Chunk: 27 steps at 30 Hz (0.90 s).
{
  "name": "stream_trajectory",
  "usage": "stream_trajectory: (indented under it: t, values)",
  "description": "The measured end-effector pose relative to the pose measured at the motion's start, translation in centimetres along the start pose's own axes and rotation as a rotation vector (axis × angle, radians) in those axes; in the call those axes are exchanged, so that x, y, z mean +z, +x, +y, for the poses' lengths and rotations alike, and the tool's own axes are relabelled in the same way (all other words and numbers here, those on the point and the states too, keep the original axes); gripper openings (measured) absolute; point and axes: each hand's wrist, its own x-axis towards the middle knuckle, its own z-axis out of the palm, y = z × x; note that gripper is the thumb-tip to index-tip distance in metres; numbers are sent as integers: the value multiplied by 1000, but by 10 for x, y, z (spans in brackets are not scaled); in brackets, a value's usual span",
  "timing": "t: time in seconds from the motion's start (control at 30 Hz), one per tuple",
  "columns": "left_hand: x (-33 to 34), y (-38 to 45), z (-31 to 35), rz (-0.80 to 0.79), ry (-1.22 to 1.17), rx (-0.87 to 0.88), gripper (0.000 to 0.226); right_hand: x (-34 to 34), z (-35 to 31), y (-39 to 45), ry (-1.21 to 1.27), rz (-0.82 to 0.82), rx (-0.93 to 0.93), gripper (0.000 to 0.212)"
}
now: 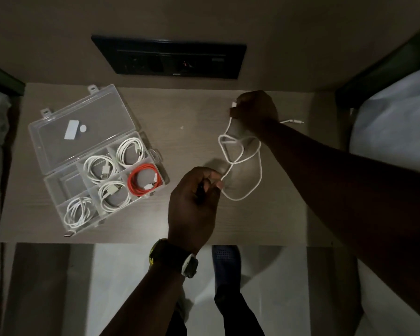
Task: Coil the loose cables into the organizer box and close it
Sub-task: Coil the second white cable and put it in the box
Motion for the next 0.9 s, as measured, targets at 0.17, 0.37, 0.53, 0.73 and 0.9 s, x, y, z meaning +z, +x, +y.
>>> stream_trajectory:
  t: [0.17, 0.37, 0.53, 0.73, 0.9]
  values:
    - [-12, 33, 20, 93, -267, -268, 25, -38, -20, -45, 239, -361, -425, 14]
    - [-25, 65, 51, -378, -844, -776, 59, -59, -29, -107, 98, -536, -721, 31]
    - [-21, 53, 47, -463, -980, -841, 23, -65, -15, -118, 298, -771, -450, 62]
    - [-15, 39, 48, -541, -1254, -841, 7, -55, -2, -122, 325, -663, -455, 36]
    - [-17, 42, 64, -319, -1505, -739, 15, -50, 6, -128, 56, -521, -550, 15]
